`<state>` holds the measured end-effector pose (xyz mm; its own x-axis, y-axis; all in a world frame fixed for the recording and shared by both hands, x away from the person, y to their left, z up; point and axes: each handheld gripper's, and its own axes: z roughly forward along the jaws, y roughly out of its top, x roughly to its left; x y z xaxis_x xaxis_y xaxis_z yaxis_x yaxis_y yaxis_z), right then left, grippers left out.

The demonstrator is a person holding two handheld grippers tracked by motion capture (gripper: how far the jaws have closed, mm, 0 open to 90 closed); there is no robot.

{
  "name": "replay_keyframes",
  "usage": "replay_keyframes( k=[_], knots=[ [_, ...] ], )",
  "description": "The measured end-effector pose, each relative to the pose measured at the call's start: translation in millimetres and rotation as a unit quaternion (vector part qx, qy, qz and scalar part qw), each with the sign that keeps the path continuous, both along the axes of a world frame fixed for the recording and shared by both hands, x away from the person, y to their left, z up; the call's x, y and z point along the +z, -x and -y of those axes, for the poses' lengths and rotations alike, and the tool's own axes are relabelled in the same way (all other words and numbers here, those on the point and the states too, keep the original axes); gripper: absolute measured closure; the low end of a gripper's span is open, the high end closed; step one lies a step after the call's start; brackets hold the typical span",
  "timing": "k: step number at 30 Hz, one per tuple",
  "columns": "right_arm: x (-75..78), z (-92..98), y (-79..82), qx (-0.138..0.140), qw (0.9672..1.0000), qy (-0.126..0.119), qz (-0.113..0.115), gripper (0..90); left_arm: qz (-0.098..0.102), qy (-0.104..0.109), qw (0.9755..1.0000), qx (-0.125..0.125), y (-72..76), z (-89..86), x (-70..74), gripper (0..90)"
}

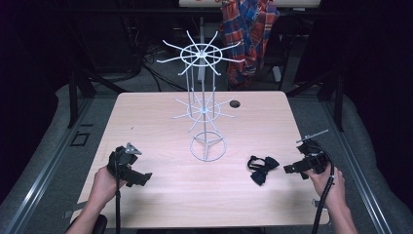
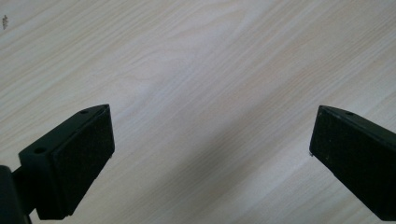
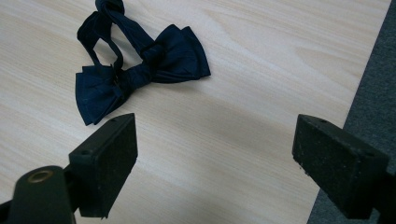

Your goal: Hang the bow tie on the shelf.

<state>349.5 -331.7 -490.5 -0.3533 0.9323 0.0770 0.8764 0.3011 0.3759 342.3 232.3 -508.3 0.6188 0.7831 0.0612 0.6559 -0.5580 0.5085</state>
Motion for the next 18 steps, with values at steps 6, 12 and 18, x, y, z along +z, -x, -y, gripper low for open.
replay_keyframes(
  k=[6,12,18],
  knots=[
    [-0.6,3.9,1.8,0.0,0.9999,-0.014,0.001,13.0,0.002,0.005,1.0,-0.007,-3.6,3.6,0.0,0.0],
    [2.3,1.7,1.7,0.0,0.9996,-0.026,0.013,12.0,0.005,0.007,0.9999,-0.012,-1.4,4.5,0.9,0.0],
    [5.6,-1.8,3.0,0.007,0.9994,-0.023,0.023,11.7,0.005,0.005,0.9999,-0.013,-1.4,5.1,1.1,0.0]
  ],
)
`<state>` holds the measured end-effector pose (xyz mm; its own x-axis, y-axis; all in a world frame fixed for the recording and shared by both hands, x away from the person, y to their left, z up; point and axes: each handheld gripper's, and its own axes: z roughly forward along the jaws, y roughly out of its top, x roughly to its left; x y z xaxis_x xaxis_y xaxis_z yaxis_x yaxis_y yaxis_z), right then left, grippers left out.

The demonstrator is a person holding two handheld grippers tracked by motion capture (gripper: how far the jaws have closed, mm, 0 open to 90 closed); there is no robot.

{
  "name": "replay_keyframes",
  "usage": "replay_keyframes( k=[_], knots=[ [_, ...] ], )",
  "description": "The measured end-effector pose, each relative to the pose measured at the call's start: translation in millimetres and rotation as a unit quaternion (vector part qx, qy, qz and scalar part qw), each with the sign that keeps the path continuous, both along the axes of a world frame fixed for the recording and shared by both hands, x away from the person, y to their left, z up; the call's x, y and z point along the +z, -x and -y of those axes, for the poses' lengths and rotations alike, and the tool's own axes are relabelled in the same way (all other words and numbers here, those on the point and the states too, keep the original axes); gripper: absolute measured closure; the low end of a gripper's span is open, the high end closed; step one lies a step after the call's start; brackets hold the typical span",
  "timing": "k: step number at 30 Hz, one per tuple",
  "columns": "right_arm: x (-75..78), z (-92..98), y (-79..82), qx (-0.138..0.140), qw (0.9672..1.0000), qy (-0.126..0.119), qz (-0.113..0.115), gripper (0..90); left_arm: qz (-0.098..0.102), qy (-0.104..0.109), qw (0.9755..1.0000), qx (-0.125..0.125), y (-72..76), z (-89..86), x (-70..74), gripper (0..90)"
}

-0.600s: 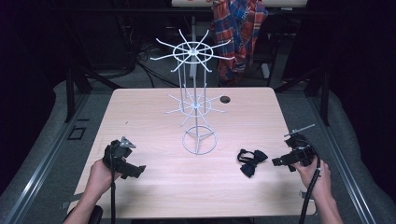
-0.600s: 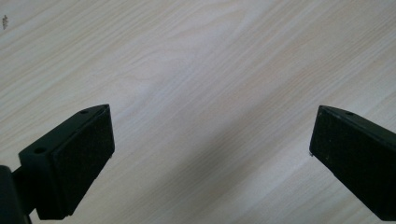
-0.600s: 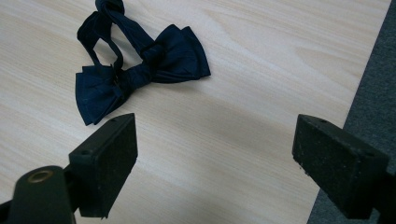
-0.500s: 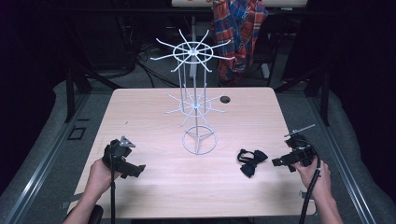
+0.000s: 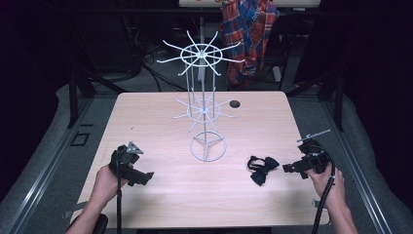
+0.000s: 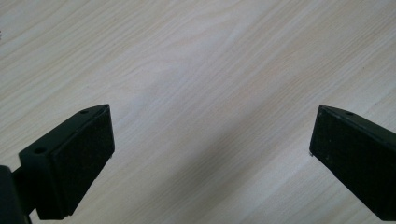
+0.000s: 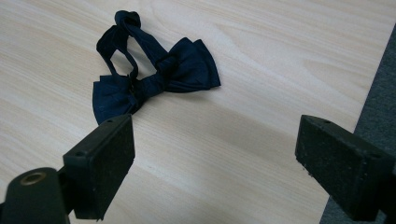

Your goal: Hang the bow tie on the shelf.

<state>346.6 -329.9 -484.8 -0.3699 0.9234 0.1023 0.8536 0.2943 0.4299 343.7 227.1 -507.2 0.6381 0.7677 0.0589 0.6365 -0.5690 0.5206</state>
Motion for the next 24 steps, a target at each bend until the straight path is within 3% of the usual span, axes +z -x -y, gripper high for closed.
replay_keyframes(
  k=[15,19,24],
  knots=[
    [6.6,-21.7,-4.5,0.033,0.9994,0.008,0.012,7.0,0.0,0.003,1.0,0.0,1.1,-1.2,0.5,0.0],
    [10.0,-30.2,-9.1,0.036,0.9992,-0.004,0.016,5.0,0.0,0.004,1.0,-0.001,0.4,-0.6,0.4,0.0],
    [9.7,-45.1,-16.7,0.053,0.9985,0.014,0.006,3.2,-0.002,0.001,1.0,-0.005,0.7,1.0,0.5,0.0]
  ],
)
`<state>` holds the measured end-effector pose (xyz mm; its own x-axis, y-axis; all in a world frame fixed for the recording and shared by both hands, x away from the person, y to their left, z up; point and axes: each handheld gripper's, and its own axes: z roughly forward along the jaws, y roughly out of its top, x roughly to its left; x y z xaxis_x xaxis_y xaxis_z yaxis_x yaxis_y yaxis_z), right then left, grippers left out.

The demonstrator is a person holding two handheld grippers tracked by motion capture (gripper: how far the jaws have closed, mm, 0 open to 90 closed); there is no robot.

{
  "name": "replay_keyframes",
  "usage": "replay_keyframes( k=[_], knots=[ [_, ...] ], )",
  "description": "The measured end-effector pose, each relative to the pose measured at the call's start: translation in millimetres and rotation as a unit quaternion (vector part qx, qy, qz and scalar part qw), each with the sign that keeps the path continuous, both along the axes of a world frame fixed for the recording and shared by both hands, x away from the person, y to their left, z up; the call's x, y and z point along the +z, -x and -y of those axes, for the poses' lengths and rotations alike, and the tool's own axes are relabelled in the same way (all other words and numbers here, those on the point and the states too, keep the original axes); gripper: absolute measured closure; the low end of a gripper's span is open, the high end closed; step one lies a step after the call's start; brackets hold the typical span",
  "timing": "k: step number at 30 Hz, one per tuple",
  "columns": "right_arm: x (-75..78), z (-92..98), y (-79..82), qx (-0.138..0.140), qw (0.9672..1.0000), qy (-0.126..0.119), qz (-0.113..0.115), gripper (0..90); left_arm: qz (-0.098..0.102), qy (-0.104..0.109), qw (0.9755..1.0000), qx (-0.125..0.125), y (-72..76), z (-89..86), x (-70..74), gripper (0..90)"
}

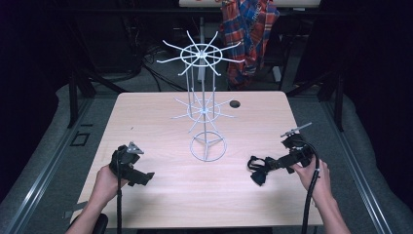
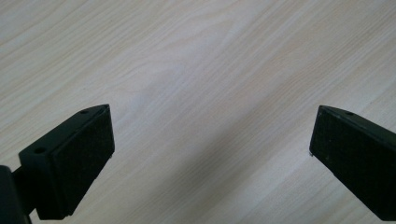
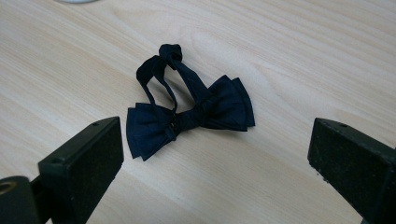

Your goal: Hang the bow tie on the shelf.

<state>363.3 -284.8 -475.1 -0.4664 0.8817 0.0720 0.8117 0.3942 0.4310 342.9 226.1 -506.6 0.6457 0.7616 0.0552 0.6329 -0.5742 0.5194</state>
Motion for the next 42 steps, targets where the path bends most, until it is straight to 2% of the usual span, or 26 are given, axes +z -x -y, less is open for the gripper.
replay_keyframes(
  k=[6,9,11,13,14,16,17,19,21,24,26,28,30,31,32,34,37,38,39,41,42],
  knots=[
    [-1.7,-11.4,-11.2,0.014,0.9997,0.021,-0.003,2.8,-0.001,0.002,1.0,0.004,0.2,-1.2,-0.1,0.0],
    [-2.4,-15.3,-16.5,0.015,0.9997,0.016,-0.008,1.8,-0.002,0.0,1.0,0.002,0.2,-0.6,-0.1,0.0],
    [-3.7,-21.2,-26.0,0.026,0.9994,0.021,-0.01,1.5,-0.002,0.002,1.0,0.003,0.2,-1.0,-0.4,0.0],
    [-4.5,-23.8,-29.3,0.025,0.9994,0.021,-0.013,1.3,-0.002,0.002,1.0,0.005,-0.2,-1.6,-0.8,0.0],
    [-4.7,-26.0,-33.4,0.028,0.999,0.028,-0.021,0.8,-0.003,0.001,1.0,0.006,-0.3,-1.7,-0.9,0.0],
    [-7.5,-31.3,-42.0,0.026,0.9986,0.039,-0.025,0.0,-0.004,0.003,1.0,0.004,-0.6,-1.7,-1.1,0.0],
    [-10.3,-35.2,-45.5,0.022,0.9988,0.035,-0.025,0.0,-0.003,0.003,1.0,0.004,-0.6,-1.7,-1.0,0.0],
    [-15.8,-41.4,-51.6,0.037,0.9978,0.042,-0.036,0.0,-0.003,0.004,1.0,0.004,-0.6,-2.0,-1.1,0.0],
    [-20.9,-46.3,-52.3,0.04,0.9973,0.052,-0.032,0.0,-0.004,0.005,1.0,0.003,-0.9,-2.1,-1.2,0.0],
    [-26.2,-50.3,-51.1,0.042,0.9971,0.06,-0.023,13.5,-0.004,0.005,1.0,0.0,-0.8,-0.4,-1.0,0.0],
    [-26.8,-49.5,-52.0,0.053,0.9959,0.068,-0.03,15.5,-0.004,0.004,1.0,-0.002,-0.4,0.3,-0.8,0.0],
    [-28.8,-48.9,-52.4,0.053,0.9953,0.073,-0.033,25.9,-0.005,0.003,1.0,-0.002,-0.4,0.2,-0.8,0.0],
    [-31.6,-48.2,-52.2,0.052,0.9954,0.073,-0.034,29.3,-0.004,0.003,1.0,0.0,-0.5,-0.2,-0.8,0.0],
    [-33.2,-47.8,-52.4,0.054,0.9949,0.076,-0.038,36.6,-0.005,0.003,1.0,0.0,-0.5,-0.3,-0.7,0.0],
    [-34.7,-48.1,-52.5,0.057,0.9944,0.08,-0.039,36.7,-0.005,0.003,1.0,0.0,-0.4,-0.4,-0.7,0.0],
    [-38.0,-50.1,-51.7,0.054,0.9941,0.087,-0.037,43.3,-0.005,0.003,1.0,0.001,-0.6,-0.2,-1.0,0.0],
    [-40.3,-53.1,-51.5,0.061,0.992,0.101,-0.044,50.5,-0.006,0.001,1.0,-0.001,-0.5,0.1,-1.0,0.0],
    [-43.1,-54.5,-50.4,0.053,0.9935,0.095,-0.034,51.5,-0.006,0.001,1.0,-0.002,-0.3,0.2,-0.9,0.0],
    [-42.7,-55.3,-51.1,0.062,0.9915,0.106,-0.042,56.0,-0.006,0.0,1.0,-0.002,-0.1,0.2,-0.8,0.0],
    [-44.3,-57.0,-50.7,0.065,0.9908,0.109,-0.045,61.3,-0.006,0.0,1.0,-0.002,-0.1,0.2,-0.9,0.0],
    [-45.1,-57.9,-50.9,0.07,0.9893,0.119,-0.049,63.6,-0.007,0.0,1.0,-0.002,0.0,0.3,-1.0,0.0]
  ],
)
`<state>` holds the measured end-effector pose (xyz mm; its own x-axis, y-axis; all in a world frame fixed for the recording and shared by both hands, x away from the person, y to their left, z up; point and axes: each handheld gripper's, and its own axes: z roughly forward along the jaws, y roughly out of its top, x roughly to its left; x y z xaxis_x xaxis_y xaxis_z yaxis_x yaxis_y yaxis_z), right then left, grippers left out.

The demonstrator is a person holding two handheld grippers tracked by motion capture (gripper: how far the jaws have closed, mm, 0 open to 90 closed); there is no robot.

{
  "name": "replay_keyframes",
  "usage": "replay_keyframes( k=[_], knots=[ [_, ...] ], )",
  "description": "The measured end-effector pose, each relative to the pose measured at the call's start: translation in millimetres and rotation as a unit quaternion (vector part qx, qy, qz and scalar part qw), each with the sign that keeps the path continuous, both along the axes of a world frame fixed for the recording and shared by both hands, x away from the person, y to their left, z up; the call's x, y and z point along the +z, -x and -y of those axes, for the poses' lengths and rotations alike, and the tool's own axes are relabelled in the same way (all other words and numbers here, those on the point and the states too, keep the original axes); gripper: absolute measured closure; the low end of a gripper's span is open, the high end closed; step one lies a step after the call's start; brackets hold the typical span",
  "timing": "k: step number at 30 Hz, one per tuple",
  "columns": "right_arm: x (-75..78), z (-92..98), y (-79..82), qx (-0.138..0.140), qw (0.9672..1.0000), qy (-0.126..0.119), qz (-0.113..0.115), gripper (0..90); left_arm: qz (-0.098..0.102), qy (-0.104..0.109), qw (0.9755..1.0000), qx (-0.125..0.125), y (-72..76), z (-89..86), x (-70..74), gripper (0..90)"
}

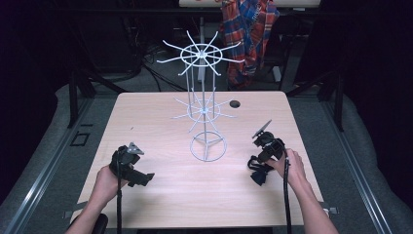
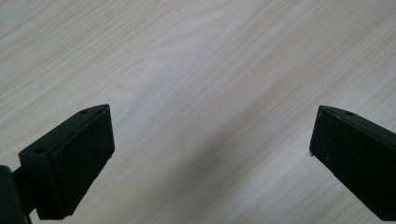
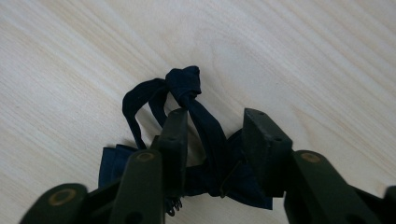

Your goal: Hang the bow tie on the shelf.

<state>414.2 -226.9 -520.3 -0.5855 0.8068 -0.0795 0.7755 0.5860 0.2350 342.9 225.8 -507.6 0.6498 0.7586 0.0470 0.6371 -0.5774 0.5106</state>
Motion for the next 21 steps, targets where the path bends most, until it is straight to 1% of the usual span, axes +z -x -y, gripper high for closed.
replay_keyframes(
  k=[2,3,4,5,7,8,9,10,12,13,14,15,16,17,20,21],
  knots=[
    [-0.3,-0.5,0.4,0.012,0.9999,0.009,-0.003,71.9,0.0,-0.001,1.0,-0.001,0.1,0.2,0.0,0.0],
    [-1.4,-0.8,1.2,0.009,1.0,0.0,-0.002,74.3,0.0,-0.001,1.0,-0.001,0.2,0.3,0.0,0.0],
    [-0.8,-0.8,1.5,0.009,0.9999,-0.002,-0.005,77.7,0.0,-0.001,1.0,-0.001,0.2,0.3,0.0,0.0],
    [-0.5,-0.8,2.1,0.009,1.0,-0.004,-0.002,81.3,0.0,-0.002,1.0,-0.001,0.0,0.3,-0.1,0.0],
    [3.0,0.4,2.5,0.016,0.9999,-0.004,-0.004,87.9,-0.001,-0.002,1.0,-0.001,0.0,0.4,-0.2,0.0],
    [1.6,0.1,4.0,0.007,0.9998,-0.017,0.009,88.8,-0.001,-0.003,1.0,-0.002,0.0,0.4,-0.1,0.0],
    [3.4,1.1,3.9,0.009,0.9998,-0.017,0.006,89.2,-0.001,-0.003,1.0,-0.002,0.1,0.5,-0.1,0.0],
    [4.3,2.0,4.5,0.007,0.9996,-0.024,0.011,89.4,0.0,-0.003,1.0,-0.001,0.1,0.5,-0.1,0.0],
    [7.0,3.8,4.9,0.008,0.9995,-0.028,0.013,89.6,-0.001,-0.003,1.0,-0.002,0.1,0.5,0.0,0.0],
    [8.5,4.6,5.6,0.004,0.9992,-0.037,0.016,89.6,-0.001,-0.003,1.0,-0.001,0.1,0.5,-0.1,0.0],
    [10.3,5.8,6.2,0.003,0.9989,-0.041,0.023,89.7,-0.001,-0.004,1.0,-0.002,0.1,0.5,0.0,0.0],
    [12.8,6.6,6.8,0.002,0.9985,-0.048,0.025,89.7,-0.001,-0.003,1.0,-0.002,0.2,0.6,0.1,0.0],
    [15.0,7.4,8.5,-0.006,0.9978,-0.056,0.036,89.8,-0.001,-0.003,1.0,-0.002,0.3,0.6,0.1,0.0],
    [18.5,8.8,8.2,0.0,0.9981,-0.055,0.029,89.9,-0.002,-0.003,1.0,-0.003,0.3,0.7,0.0,0.0],
    [24.5,11.4,10.6,-0.007,0.9964,-0.073,0.043,90.0,-0.003,-0.005,1.0,-0.003,0.4,0.6,-0.2,0.0],
    [26.8,12.7,11.4,-0.007,0.9964,-0.068,0.05,90.0,-0.002,-0.005,1.0,-0.003,0.4,0.5,-0.3,0.0]
  ],
)
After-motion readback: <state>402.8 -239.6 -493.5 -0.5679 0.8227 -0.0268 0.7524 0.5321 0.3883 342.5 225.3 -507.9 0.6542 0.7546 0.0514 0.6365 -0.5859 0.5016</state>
